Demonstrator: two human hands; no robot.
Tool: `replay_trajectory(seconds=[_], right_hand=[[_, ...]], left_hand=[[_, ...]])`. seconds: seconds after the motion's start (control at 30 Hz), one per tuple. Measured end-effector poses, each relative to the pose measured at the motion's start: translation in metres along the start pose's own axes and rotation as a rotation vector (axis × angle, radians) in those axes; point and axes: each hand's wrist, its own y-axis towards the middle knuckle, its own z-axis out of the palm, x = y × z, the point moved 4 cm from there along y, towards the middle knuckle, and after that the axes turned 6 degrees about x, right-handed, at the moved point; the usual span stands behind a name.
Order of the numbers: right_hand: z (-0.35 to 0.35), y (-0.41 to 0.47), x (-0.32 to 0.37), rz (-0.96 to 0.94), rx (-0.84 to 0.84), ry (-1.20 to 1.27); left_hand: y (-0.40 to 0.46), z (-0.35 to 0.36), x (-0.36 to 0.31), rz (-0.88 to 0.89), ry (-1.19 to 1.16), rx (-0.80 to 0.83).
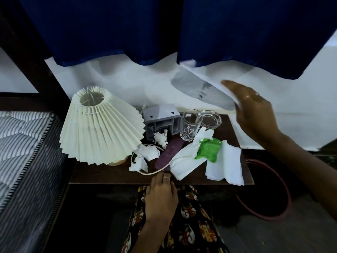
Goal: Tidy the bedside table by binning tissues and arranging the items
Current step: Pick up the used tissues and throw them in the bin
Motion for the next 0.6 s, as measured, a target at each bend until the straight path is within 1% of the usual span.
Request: replay_trajectory(seconds=[0.17, 0.3, 0.47, 0.6], right_hand=[[-0.029, -0.103, -0.059, 0.203, 0.063, -0.044], [-0.04, -0.175, -0.092, 0.446, 0.092, -0.014], [-0.017, -0.23, -0.118, 0.732, 0.144, 0.106], [0.018, -0.261, -0.136, 0.88, 0.221, 0.194]], left_hand=[[-0.002, -0.002, 0.0, -0.037, 0.065, -0.008], [-0.005, -0.003, 0.0, -0.045, 0.102, 0.017], [-0.009, 0.001, -0.004, -0.057, 0.149, 0.108], [-0.008, 0.002, -0.007, -0.08, 0.178, 0.13]])
